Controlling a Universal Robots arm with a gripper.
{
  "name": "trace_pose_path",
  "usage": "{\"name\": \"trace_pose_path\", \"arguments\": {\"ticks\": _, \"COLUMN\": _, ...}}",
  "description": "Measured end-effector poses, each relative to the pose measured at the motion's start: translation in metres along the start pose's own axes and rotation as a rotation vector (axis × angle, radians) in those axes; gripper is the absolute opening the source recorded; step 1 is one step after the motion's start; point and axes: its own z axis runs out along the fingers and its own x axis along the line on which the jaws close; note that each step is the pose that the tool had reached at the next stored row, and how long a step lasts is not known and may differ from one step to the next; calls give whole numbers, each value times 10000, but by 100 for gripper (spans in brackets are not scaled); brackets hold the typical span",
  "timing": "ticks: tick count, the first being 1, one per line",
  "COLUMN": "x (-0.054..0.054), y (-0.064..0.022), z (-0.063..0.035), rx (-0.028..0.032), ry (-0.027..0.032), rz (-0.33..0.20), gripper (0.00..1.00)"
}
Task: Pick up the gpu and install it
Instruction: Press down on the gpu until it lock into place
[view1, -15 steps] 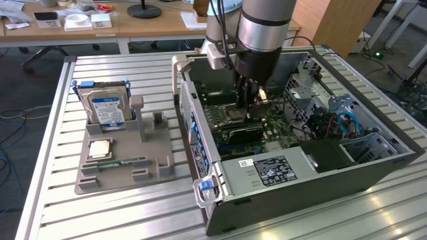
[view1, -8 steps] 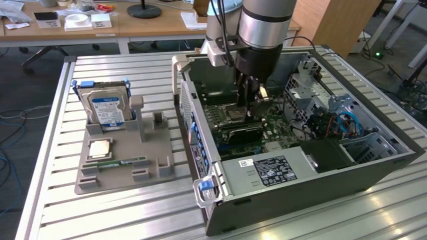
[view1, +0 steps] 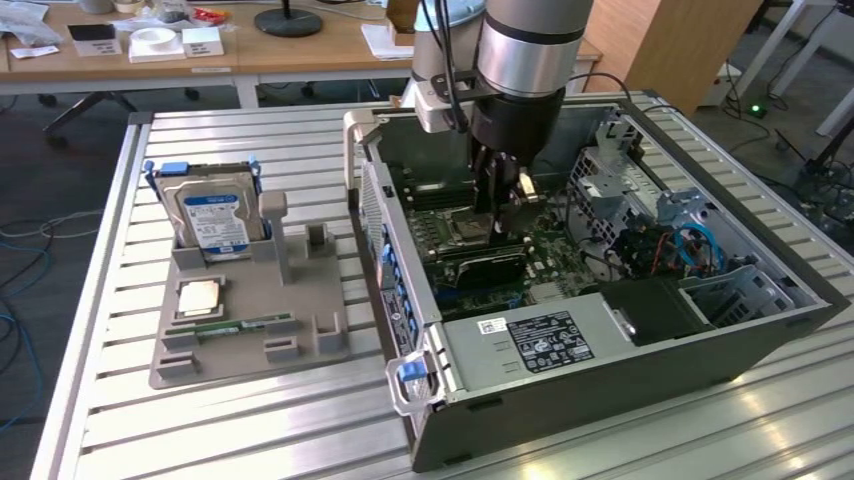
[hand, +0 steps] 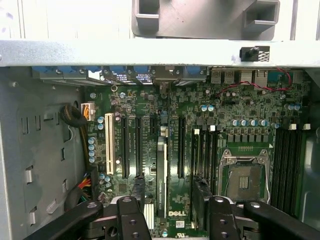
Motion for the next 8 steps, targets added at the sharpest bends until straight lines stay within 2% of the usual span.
{"name": "trace_pose_path", "arguments": {"ticks": 4, "x": 0, "y": 0, "z": 0, "rx": 0, "ry": 0, "rz": 0, "gripper": 51}}
{"name": "trace_pose_path", "arguments": {"ticks": 5, "x": 0, "y": 0, "z": 0, "rx": 0, "ry": -1, "rz": 0, "gripper": 50}}
{"name": "trace_pose_path", "arguments": {"ticks": 6, "x": 0, "y": 0, "z": 0, "rx": 0, "ry": 0, "rz": 0, "gripper": 44}}
{"name": "trace_pose_path", "arguments": {"ticks": 8, "x": 0, "y": 0, "z": 0, "rx": 0, "ry": 0, "rz": 0, "gripper": 44}}
